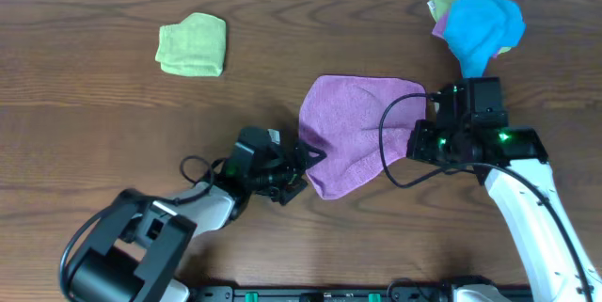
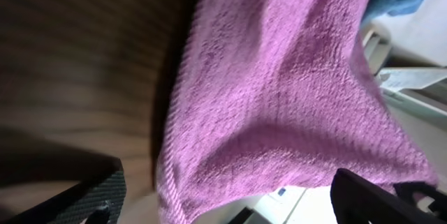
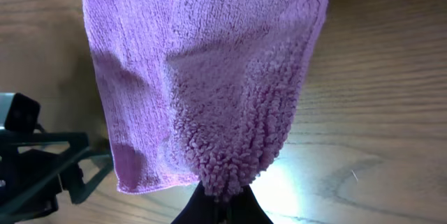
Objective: Fold the cloth
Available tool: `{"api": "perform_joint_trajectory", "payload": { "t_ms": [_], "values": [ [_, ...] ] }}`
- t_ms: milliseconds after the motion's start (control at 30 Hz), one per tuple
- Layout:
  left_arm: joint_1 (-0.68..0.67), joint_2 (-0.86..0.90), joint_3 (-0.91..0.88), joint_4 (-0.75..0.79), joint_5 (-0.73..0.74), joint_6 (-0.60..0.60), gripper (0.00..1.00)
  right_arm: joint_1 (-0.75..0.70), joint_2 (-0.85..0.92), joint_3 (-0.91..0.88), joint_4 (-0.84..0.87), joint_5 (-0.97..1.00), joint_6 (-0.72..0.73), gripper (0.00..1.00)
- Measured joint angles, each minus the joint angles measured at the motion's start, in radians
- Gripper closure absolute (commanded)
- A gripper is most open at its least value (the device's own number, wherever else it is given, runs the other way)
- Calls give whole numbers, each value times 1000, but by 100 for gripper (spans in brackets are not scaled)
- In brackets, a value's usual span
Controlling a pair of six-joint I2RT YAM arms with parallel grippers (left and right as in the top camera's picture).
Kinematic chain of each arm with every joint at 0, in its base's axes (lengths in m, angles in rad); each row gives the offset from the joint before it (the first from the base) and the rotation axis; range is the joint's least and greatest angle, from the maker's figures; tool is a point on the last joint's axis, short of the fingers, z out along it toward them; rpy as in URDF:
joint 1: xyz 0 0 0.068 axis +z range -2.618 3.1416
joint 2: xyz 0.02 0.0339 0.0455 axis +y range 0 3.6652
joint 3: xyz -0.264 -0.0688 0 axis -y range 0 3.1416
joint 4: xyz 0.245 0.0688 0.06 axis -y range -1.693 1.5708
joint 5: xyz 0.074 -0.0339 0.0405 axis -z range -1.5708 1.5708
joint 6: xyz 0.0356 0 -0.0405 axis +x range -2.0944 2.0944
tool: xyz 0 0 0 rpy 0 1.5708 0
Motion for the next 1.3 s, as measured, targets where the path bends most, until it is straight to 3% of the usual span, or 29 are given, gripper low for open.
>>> {"api": "perform_joint_trajectory", "payload": {
  "t_ms": [67,200,333,400,700,900,1067,1300],
  "values": [
    [-17,21,4,34,7,-22,0,0,0,0,0,0,0,99],
    [-58,47,10,56,10,-57,22,0,0,0,0,-1,0,99],
    [-92,59,10,50,-6,-75,61,0,0,0,0,-2,0,99],
    [-95,62,9,47,-11,-74,94,0,0,0,0,-2,0,99],
    [23,63,10,98,9,-3,94,0,2,-18,28,13,-49,99],
    [157,65,90,91,67,48,94,0,21,-32,333,16,-105,99],
    [213,66,245,-41,69,112,94,0,83,-31,544,15,-103,99],
    [286,66,462,-199,27,239,94,0,263,8,666,-17,-72,99]
  ]
}}
